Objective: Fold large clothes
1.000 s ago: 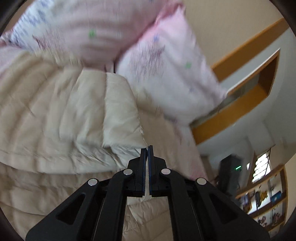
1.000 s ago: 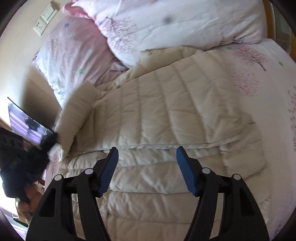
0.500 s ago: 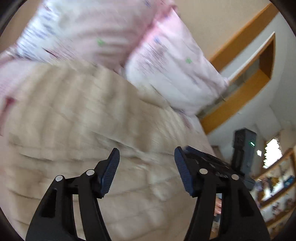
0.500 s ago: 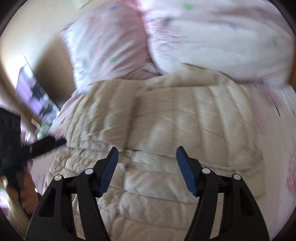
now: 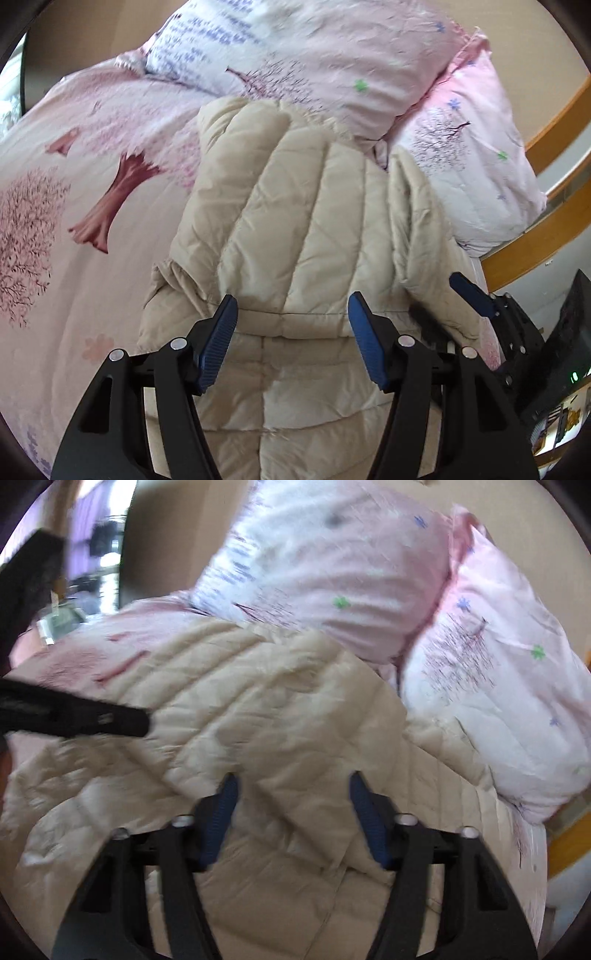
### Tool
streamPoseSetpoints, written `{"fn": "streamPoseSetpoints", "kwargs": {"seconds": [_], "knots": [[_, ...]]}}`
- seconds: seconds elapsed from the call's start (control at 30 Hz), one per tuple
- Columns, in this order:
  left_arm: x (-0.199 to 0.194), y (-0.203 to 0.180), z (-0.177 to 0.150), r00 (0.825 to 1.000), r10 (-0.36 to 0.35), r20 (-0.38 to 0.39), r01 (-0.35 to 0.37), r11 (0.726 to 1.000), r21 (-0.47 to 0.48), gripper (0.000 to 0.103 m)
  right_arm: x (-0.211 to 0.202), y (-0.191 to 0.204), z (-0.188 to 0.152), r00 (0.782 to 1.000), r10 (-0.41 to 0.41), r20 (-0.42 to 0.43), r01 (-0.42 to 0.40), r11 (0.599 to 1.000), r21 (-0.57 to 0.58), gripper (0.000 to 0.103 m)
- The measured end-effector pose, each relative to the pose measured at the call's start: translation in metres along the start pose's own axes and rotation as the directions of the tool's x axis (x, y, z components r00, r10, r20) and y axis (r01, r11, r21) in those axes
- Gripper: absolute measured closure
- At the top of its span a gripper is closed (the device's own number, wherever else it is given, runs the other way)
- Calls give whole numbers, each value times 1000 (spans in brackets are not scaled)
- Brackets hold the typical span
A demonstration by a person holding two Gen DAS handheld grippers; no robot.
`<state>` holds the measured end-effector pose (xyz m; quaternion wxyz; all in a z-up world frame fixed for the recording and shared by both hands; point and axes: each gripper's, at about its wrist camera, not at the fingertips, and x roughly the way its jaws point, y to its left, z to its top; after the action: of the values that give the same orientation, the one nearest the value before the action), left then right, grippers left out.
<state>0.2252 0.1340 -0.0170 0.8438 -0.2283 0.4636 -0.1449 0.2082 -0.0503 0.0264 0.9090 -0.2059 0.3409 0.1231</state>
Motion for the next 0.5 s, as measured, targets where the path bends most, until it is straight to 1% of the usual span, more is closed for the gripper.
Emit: {"fn": "streamPoseSetpoints", "kwargs": {"seconds": [0.03,0.07,0.13,0.2,0.27,0.33,0.37,0.43,0.47,0.5], "knots": [[-1,1,-1,1000,-2,-3,2,1000,-3,41,6,-8,0,999,23,-22,-22,999,48,79],[0,2,-2,1000,-4,-4,4,1000,-5,41,9,-22,-1,998,58,-32,-54,990,129,97],[0,0,-1,1000,-4,-1,4,1000,0,41,1,-50,-8,994,109,9,-107,955,278,99],[-1,0,-2,1000,-1,3,1,1000,9,41,-13,-72,-15,992,111,59,-125,923,364,99],[-2,-2,-2,1000,5,6,-5,1000,16,41,-31,-102,-29,986,124,112,-162,866,473,99],[-2,-3,-3,1000,10,7,-10,1000,25,41,-38,-125,-42,981,143,131,-192,810,554,99],[-2,-4,-4,1000,13,7,-13,999,31,41,-40,-137,-51,981,147,122,-191,776,601,99],[-2,-3,-5,1000,15,8,-15,999,35,41,-36,-159,-73,974,200,104,-215,696,685,95],[-3,-4,-5,1000,16,10,-16,999,40,41,-33,-166,-80,968,232,100,-233,663,711,88],[-4,-4,-6,1000,20,14,-20,999,45,41,-27,-177,-92,950,292,111,-273,603,750,69]]}}
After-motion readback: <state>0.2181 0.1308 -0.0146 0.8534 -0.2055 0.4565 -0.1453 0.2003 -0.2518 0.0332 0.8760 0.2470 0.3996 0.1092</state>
